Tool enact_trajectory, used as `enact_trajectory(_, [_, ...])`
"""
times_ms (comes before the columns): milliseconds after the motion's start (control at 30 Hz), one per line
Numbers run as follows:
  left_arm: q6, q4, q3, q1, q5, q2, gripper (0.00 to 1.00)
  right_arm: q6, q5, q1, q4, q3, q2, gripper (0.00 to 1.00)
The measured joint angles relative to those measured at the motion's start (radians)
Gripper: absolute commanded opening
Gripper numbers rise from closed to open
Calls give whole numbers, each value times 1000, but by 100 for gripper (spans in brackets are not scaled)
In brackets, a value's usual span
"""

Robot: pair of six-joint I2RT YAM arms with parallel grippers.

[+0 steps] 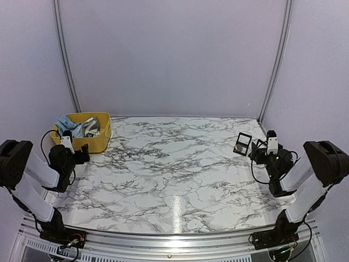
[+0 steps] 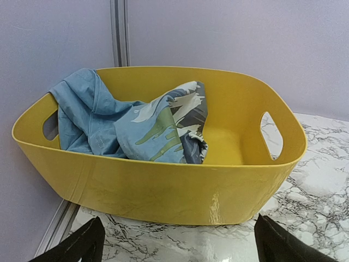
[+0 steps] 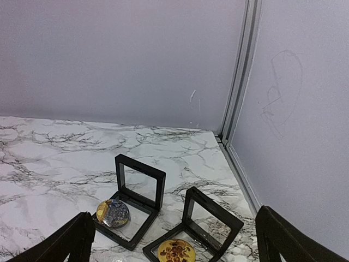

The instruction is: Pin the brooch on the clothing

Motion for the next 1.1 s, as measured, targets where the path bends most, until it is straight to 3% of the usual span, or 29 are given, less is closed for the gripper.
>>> enact_trajectory(300, [-5, -10, 0, 0, -17, -10, 99, 0, 0, 0, -9, 3, 0, 99])
enact_trajectory(467, [-56, -121, 6, 0, -151, -199, 93, 0, -10, -6, -59, 3, -53, 99])
enact_trajectory(567, [-101, -219, 55, -1, -184, -354, 91, 26, -2, -8, -235, 23, -256, 99])
enact_trajectory(633, [-114, -348, 175, -8, -185, -389, 91, 50, -15, -23, -384, 93, -389, 98])
enact_trajectory(733, [-106, -616, 485, -14, -163, -303, 93, 87, -61, -41, -581, 257, -495, 96])
enact_trajectory(900, [-23, -1082, 1054, -15, -102, 39, 99, 138, -176, -31, -894, 525, -522, 97])
enact_trajectory(1100, [53, -1475, 1432, -15, -127, 490, 99, 177, -235, 68, -1122, 626, -501, 97])
